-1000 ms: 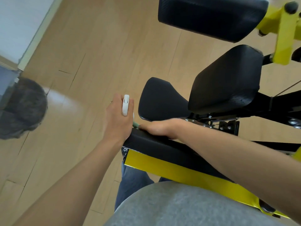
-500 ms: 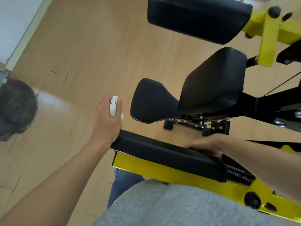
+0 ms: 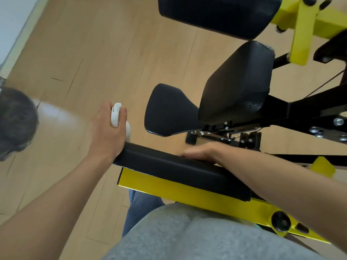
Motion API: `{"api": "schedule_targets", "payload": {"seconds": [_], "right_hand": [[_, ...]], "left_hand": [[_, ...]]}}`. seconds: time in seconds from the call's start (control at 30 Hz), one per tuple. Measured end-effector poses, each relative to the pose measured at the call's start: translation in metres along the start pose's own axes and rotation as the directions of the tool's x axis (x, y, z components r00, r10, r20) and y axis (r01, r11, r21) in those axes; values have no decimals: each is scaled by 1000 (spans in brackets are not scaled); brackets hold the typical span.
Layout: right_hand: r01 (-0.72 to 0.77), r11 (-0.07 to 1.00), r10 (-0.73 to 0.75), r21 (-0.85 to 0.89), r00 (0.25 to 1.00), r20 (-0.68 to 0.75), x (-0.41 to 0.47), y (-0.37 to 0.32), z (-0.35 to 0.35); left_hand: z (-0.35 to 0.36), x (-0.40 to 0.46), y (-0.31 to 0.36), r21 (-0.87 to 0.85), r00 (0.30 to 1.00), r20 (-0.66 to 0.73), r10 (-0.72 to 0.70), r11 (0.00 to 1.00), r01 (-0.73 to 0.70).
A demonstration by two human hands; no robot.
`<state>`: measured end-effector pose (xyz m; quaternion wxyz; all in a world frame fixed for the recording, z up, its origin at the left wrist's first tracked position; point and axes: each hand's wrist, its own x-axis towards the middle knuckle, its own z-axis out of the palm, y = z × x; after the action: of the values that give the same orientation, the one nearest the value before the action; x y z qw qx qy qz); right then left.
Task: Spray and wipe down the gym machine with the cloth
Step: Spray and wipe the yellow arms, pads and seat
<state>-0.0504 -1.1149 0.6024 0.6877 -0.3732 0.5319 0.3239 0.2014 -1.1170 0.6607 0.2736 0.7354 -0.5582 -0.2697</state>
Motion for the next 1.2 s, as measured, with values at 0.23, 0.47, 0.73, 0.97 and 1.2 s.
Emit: {"api": "schedule_targets", "payload": {"seconds": [0.23,0.47,0.73,0.97,1.2], "right_hand": [[33,998,-25,51,989,-148,-64,62,7],[209,929,-342,-305,801,-491,-119,25,71],[415,754,-644,-509,618,-451,-68,-50,89],[200,674,-688,-712,521,-505,-100,14,125],[304,612,-753,-730,506,-421,-62,-125,122]], "left_hand": [[-1,-2,3,-25,1000,7,-22,999,22],[-1,0,4,-70,1000,4,-16,997,16],[-2,2,-1,-136,999,-4,-42,990,41],[-16,15,-9,-315,984,63,-165,932,177],[-63,41,-31,-403,975,79,-208,888,222]]}}
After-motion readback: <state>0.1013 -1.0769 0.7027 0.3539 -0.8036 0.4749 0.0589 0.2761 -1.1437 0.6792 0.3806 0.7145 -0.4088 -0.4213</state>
